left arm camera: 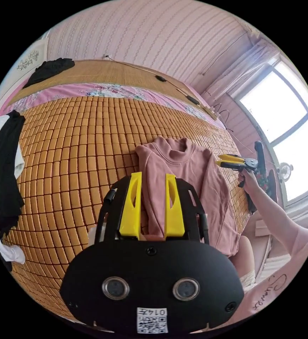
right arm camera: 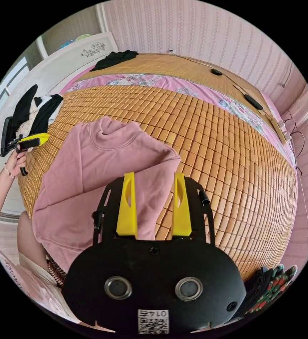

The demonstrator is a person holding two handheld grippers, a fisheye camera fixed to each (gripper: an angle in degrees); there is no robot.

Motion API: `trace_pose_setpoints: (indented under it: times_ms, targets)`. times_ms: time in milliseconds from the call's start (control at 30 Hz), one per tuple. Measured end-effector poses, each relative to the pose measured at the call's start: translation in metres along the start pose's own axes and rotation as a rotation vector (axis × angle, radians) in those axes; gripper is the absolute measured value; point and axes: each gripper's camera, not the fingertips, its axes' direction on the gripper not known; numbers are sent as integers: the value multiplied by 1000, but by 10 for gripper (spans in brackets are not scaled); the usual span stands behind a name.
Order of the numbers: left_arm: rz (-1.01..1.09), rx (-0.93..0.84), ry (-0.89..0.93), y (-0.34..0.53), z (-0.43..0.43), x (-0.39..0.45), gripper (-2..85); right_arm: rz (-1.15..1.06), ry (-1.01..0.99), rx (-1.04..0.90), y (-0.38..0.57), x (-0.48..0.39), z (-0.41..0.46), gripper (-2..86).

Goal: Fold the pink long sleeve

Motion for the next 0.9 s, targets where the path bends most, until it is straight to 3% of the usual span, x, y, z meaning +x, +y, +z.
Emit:
trace_pose_setpoints:
  times_ms: [133, 200, 433, 633, 767, 833, 900]
  targets:
    - [-154, -83, 70, -23, 39, -23, 120, 85, -79, -30, -20, 40, 18, 122]
    - [-166, -156, 7, -28, 52, -30, 59, 103, -132, -82, -25, 63, 28, 72]
    - [-181, -41, 103, -31, 21, -46, 23, 221, -310, 75, -15, 147, -22, 35]
    - [119, 112, 115, -7, -56, 4, 25, 7, -378, 325, 22, 140, -129, 35]
    - [310, 184, 168, 58, -117, 28, 33, -249, -397, 464, 111, 110, -221, 40]
    - [376, 125, 250, 122, -139, 35, 42, -363, -423, 416, 161, 93, -242, 43]
    - [358, 8, 284, 175, -138, 34, 48, -443, -463, 214, 229, 71, -236, 51]
